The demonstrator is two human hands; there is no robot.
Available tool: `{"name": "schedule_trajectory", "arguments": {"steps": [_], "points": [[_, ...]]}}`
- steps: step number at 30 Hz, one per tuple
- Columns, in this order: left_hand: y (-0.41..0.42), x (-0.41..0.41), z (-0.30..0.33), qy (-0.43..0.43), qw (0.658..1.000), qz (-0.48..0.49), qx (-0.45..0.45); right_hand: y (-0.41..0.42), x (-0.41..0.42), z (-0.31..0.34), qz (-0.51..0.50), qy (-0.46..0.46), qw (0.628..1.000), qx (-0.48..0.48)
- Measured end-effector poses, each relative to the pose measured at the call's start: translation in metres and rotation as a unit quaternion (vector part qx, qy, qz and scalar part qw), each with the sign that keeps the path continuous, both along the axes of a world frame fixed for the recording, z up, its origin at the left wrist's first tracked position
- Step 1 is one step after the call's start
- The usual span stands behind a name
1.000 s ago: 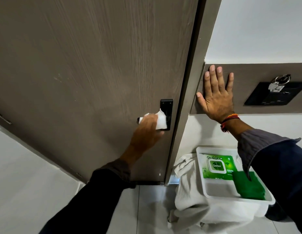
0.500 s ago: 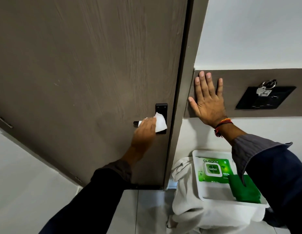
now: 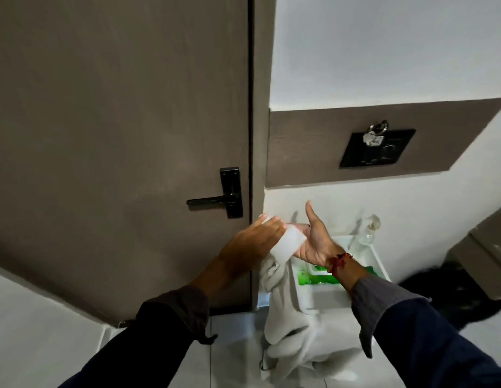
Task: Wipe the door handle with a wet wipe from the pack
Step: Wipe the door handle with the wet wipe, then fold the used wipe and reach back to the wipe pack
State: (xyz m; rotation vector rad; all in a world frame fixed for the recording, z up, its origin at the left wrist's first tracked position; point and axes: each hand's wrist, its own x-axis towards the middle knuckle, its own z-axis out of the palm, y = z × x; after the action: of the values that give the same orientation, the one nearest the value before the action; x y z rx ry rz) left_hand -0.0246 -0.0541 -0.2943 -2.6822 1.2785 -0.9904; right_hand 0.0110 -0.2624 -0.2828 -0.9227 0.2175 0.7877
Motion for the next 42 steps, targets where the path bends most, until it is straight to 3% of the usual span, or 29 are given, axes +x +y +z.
{"name": "schedule_trajectory", "arguments": {"steps": [2,5,7,9,10,11,13,14,15,22,26,30,32,37,42], "points": [[-0.018,-0.004,-0.013,0.033,0.998,-0.043,0.023,-0.022,-0.008,-0.007,-0.009,0.0,1.0,-0.001],[-0.041,-0.008,-0.03,0.087,0.995,-0.05,0.007,-0.047,-0.018,-0.02,-0.034,-0.05,0.994,-0.091],[-0.057,-0.013,-0.044,0.156,0.986,-0.018,-0.057,-0.064,-0.026,-0.028,-0.072,-0.089,0.981,-0.154],[-0.076,-0.021,-0.058,0.288,0.936,0.051,-0.197,-0.081,-0.034,-0.032,-0.117,-0.089,0.97,-0.192],[-0.085,-0.024,-0.064,0.39,0.869,0.089,-0.292,-0.087,-0.037,-0.035,-0.133,-0.081,0.968,-0.196],[-0.097,-0.025,-0.067,0.49,0.765,0.121,-0.4,-0.095,-0.04,-0.038,-0.15,-0.072,0.966,-0.198],[-0.124,-0.023,-0.067,0.634,0.505,0.157,-0.564,-0.107,-0.044,-0.045,-0.178,-0.064,0.959,-0.209],[-0.137,-0.022,-0.065,0.663,0.427,0.157,-0.595,-0.113,-0.047,-0.049,-0.186,-0.063,0.957,-0.215],[-0.147,-0.019,-0.065,0.67,0.409,0.153,-0.6,-0.117,-0.048,-0.052,-0.191,-0.063,0.955,-0.219],[-0.187,-0.008,-0.078,0.606,0.499,0.183,-0.592,-0.149,-0.048,-0.082,-0.201,-0.028,0.942,-0.268],[-0.191,-0.006,-0.093,0.588,0.562,0.205,-0.545,-0.16,-0.049,-0.093,-0.192,-0.071,0.934,-0.291],[-0.188,-0.006,-0.104,0.582,0.602,0.228,-0.497,-0.164,-0.046,-0.103,-0.111,-0.123,0.925,-0.341],[-0.185,-0.008,-0.107,0.583,0.628,0.237,-0.456,-0.164,-0.043,-0.109,-0.095,-0.142,0.903,-0.394],[-0.186,-0.008,-0.112,0.531,0.74,0.27,-0.312,-0.16,-0.036,-0.124,-0.048,-0.218,0.832,-0.507],[-0.188,-0.005,-0.115,0.518,0.776,0.326,-0.154,-0.154,-0.031,-0.138,-0.002,-0.208,0.808,-0.551]]}}
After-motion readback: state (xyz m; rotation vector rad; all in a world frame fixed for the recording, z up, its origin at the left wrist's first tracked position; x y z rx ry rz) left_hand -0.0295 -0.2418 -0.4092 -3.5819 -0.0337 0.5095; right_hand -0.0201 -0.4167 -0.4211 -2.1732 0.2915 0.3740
